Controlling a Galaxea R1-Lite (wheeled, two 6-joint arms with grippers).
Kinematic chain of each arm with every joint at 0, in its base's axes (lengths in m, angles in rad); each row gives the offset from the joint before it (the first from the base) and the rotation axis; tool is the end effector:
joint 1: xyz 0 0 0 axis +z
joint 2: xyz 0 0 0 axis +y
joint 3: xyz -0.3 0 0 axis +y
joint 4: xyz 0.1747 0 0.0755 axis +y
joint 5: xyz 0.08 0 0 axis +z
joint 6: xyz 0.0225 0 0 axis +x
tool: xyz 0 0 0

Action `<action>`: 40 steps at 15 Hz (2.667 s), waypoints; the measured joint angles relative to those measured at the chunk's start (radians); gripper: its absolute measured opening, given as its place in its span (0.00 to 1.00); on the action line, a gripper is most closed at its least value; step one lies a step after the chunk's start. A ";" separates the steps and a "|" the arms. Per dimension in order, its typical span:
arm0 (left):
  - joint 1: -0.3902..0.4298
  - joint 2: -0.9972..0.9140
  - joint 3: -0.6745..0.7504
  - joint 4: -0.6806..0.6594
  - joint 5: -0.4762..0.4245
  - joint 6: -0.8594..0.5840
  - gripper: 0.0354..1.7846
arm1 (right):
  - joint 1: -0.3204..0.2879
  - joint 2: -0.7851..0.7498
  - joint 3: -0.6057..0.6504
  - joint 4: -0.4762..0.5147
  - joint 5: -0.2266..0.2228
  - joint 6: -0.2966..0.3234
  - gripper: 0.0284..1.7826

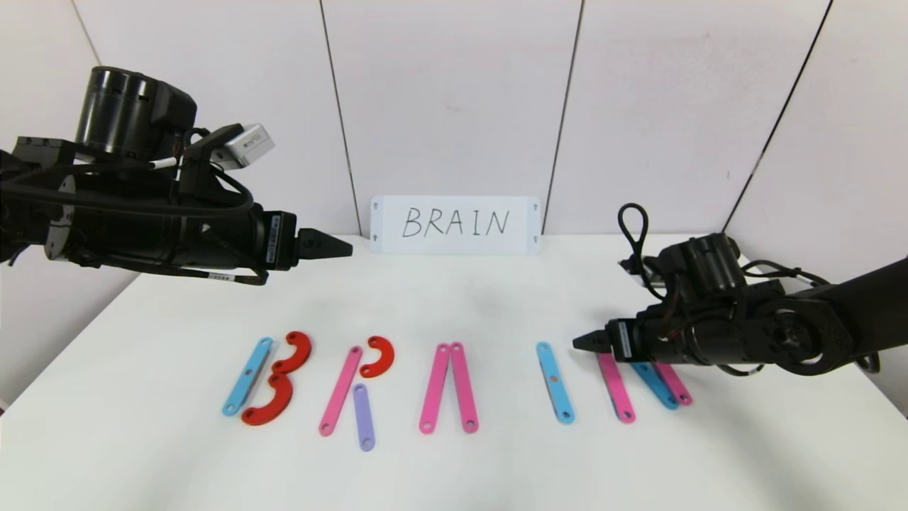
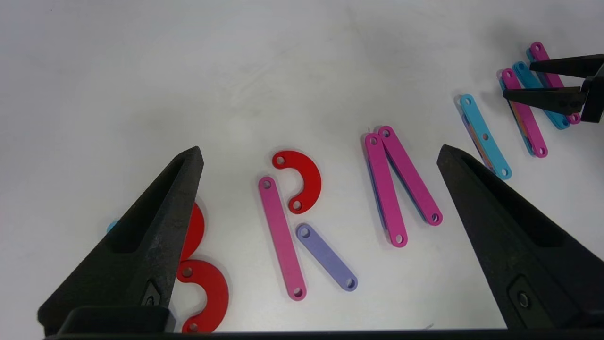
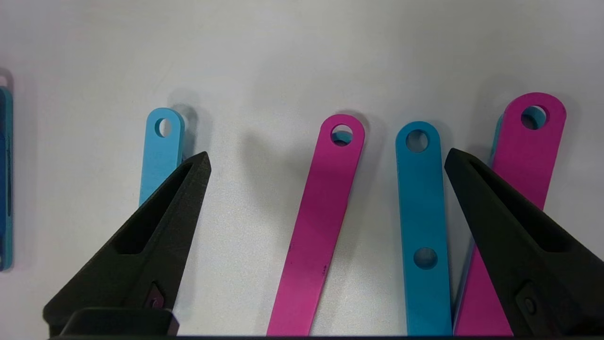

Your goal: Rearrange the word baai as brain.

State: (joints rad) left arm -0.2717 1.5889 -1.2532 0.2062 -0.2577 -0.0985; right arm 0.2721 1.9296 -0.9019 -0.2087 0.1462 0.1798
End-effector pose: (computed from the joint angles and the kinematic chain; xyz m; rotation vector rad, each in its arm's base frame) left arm 0.2705 -0.0813 0.2612 -0.0900 0.5731 -0.4888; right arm 0.3171 0.0919 0.0957 0.1153 0.8556 0.3192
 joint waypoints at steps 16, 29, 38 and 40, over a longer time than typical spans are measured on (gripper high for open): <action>0.000 0.000 0.000 0.000 0.000 0.000 0.97 | 0.024 -0.003 0.005 0.002 0.000 0.020 0.98; 0.000 -0.023 0.006 0.004 0.001 0.000 0.97 | 0.011 -0.280 0.093 -0.011 -0.027 0.008 0.98; -0.061 -0.316 0.227 0.007 0.015 0.026 0.97 | -0.046 -0.896 0.357 0.078 -0.029 0.002 0.98; -0.061 -0.435 0.317 0.007 0.024 0.060 0.97 | -0.060 -1.029 0.375 0.181 -0.034 0.002 0.98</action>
State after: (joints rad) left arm -0.3332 1.1536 -0.9362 0.2136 -0.2338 -0.0383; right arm 0.2117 0.9011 -0.5272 -0.0279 0.1126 0.1817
